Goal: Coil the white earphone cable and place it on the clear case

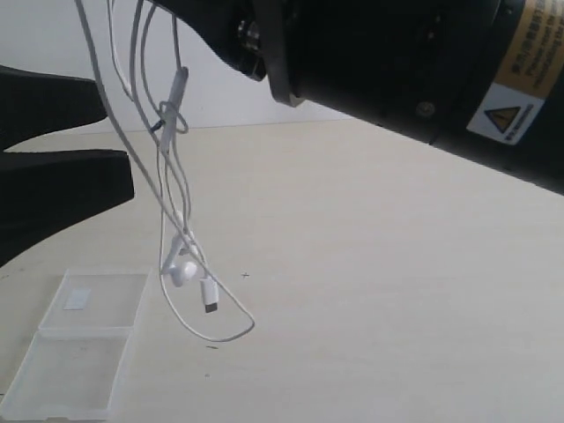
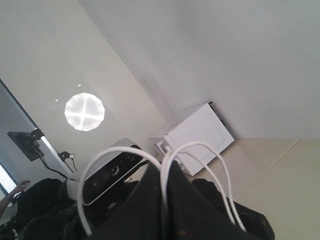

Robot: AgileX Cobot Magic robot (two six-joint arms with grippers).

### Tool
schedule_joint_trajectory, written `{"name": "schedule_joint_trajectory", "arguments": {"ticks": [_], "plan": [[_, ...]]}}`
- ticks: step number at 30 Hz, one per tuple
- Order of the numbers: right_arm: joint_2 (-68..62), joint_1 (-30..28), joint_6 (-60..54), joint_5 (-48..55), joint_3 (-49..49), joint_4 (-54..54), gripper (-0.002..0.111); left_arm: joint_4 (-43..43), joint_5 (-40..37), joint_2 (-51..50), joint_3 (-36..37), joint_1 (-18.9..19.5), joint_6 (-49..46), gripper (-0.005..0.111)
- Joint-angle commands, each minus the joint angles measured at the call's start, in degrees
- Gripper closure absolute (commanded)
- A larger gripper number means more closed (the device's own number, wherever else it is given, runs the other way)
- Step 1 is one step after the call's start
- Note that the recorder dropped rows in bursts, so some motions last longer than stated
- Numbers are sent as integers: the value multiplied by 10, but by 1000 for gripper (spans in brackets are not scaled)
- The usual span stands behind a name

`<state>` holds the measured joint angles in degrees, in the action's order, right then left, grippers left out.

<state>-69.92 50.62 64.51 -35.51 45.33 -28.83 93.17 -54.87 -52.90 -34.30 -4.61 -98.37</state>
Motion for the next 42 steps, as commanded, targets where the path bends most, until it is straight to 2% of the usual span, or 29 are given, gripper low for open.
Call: {"name": "schedule_joint_trajectory", "arguments": {"ticks": [1,6,19,33,38,42], "plan": [[-1,1,-11,-10,4,-6,108,20,-6,-15,2,-1,-19,19],[-1,1,-15,-3,4,-6,108,38,-48,-18,2,-1,-22,19],[-1,1,-20,-5,4,-2,108,51,-61,-18,2,-1,-32,19],[-1,1,0,-58,4,-5,108,51,-71,-18,2,-1,-32,19],[-1,1,-1,7,4,-63,108,61,-98,-18,2,-1,-32,19],[-1,1,53,64,4,-178,108,58,-94,-18,2,-1,-32,19]]}}
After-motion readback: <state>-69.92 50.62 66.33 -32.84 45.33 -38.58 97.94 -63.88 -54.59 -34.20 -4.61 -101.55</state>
